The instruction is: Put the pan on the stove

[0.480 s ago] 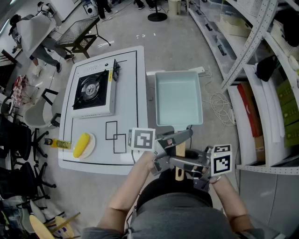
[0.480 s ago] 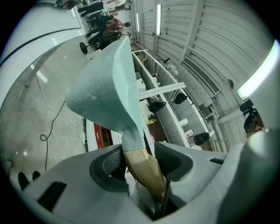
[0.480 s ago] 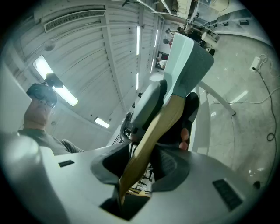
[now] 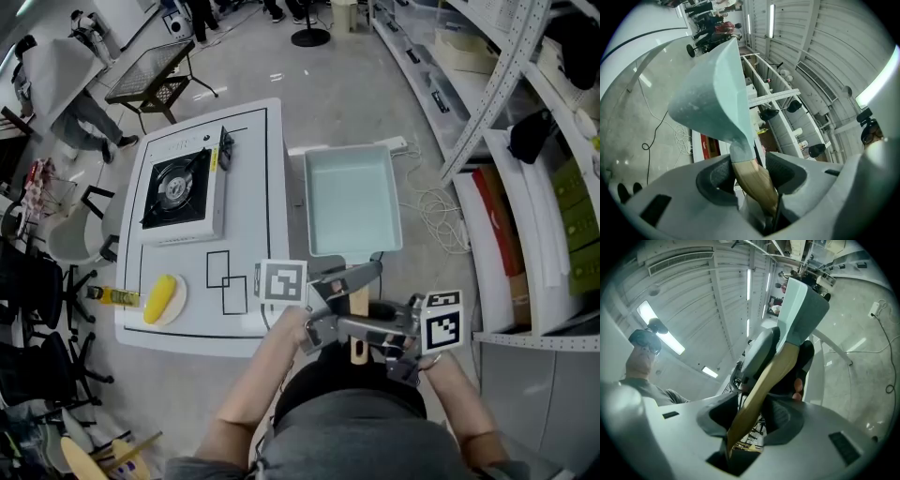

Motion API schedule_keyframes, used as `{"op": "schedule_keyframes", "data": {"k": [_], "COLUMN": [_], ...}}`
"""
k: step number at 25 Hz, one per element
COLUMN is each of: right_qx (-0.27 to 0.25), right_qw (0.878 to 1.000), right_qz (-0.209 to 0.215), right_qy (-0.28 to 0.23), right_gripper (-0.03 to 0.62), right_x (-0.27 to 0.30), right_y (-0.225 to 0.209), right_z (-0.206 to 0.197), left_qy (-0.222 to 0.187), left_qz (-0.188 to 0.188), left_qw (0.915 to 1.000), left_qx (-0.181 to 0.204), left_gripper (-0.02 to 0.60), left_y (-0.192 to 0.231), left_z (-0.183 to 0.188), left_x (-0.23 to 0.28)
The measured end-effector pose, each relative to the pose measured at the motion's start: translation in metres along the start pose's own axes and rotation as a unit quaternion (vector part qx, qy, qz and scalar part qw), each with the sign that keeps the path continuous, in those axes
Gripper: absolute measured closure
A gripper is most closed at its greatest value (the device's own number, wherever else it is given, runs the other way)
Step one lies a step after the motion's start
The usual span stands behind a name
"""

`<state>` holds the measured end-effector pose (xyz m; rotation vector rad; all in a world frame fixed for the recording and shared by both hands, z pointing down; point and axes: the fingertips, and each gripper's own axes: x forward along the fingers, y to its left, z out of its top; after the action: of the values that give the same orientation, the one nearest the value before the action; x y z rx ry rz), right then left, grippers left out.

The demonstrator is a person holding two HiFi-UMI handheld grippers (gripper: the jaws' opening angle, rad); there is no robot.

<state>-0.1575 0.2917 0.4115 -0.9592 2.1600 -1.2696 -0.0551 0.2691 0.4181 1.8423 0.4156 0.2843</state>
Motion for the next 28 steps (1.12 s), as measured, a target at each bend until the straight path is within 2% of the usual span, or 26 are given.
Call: {"op": "schedule_keyframes", "data": {"k": [6, 15, 21, 28], "right_qx": [0.006, 0.001, -0.003, -0.003], "right_qw": [1.0, 1.0, 1.0, 1.0], "right_qz": [0.004, 0.014, 0.016, 0.005], "right_qy": [-0.001, 0.016, 0.013, 0.002], "right_gripper": [0.43, 0.428, 0.427, 0.428], "right_x": [-0.014, -0.03, -0.031, -0.03], "right_y": [-0.008, -0.017, -0.032, -0.077], "right_z": [0.011, 0.039, 0.071, 0.124], "left_qy": [-0.009, -0.028, -0.034, -0.018], "left_qz": [0.009, 0.0, 0.008, 0.006], "left_qw": [0.9999, 0.9995, 0.9994, 0.9998], "left_qx": [-0.007, -0.012, -0.001, -0.008], "left_gripper": [0.405, 0.405, 0.405, 0.405], "left_y": [0.006, 0.004, 0.016, 0.048], "left_z": [0.006, 0.027, 0.06, 0.112], "left_x": [0.016, 0.042, 0.055, 0.086]}}
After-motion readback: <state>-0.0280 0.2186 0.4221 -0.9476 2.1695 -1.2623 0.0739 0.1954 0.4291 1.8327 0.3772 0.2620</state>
